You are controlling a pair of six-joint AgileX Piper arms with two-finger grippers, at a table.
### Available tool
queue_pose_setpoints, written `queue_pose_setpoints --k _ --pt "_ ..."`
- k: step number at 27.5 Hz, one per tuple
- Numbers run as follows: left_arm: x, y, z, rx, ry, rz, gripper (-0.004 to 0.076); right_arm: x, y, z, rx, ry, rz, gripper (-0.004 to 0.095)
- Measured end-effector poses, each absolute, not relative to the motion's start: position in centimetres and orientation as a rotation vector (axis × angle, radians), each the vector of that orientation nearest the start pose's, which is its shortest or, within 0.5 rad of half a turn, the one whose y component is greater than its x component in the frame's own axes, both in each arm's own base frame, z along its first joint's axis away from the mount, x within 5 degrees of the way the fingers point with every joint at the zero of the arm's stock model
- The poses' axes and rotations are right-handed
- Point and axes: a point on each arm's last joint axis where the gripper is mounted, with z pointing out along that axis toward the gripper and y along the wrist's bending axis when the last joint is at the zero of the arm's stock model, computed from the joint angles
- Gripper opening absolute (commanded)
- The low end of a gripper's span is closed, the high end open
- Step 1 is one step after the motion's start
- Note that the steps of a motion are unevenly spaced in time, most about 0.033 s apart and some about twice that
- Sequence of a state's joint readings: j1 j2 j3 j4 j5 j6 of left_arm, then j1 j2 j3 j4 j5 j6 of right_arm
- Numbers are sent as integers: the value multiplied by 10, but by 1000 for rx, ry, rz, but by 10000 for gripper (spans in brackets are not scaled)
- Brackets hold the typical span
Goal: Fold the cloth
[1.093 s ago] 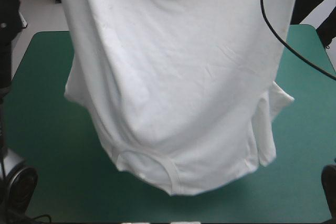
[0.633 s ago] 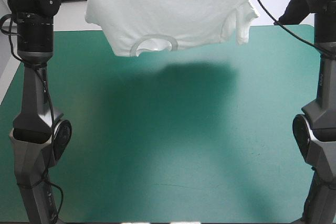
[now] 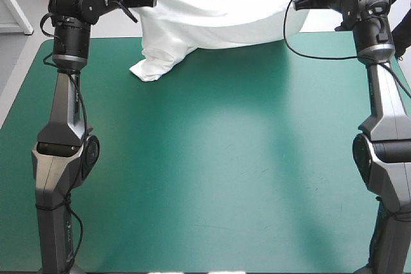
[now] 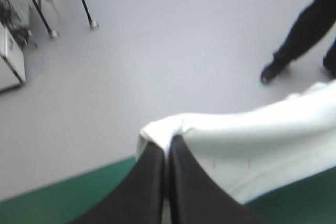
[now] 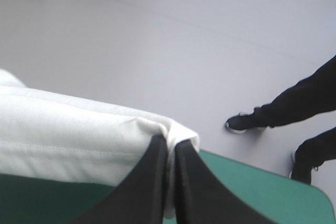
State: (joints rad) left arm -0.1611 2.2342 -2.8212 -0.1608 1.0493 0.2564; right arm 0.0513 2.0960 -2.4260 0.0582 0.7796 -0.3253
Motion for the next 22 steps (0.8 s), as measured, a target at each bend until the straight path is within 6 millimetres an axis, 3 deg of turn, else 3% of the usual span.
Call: queue_pose_setpoints --k 3,5,9,13,17,22 --pt "458 -87 442 465 2092 -122 -22 475 30 421 -394 2022 -81 -13" --pt "458 -88 438 456 2123 -150 -22 469 31 415 -408 2076 -71 -13" --pt "462 -95 420 439 2207 -266 -22 441 29 399 -447 2200 -62 -13" --pt "457 -96 391 440 2368 -313 -22 416 28 361 -485 2341 -47 -13" --pt "439 -93 352 440 2567 -339 -22 403 27 318 -512 2483 -18 -13" --pt "405 -91 299 478 2795 -359 -22 396 28 288 -522 2567 7 -13"
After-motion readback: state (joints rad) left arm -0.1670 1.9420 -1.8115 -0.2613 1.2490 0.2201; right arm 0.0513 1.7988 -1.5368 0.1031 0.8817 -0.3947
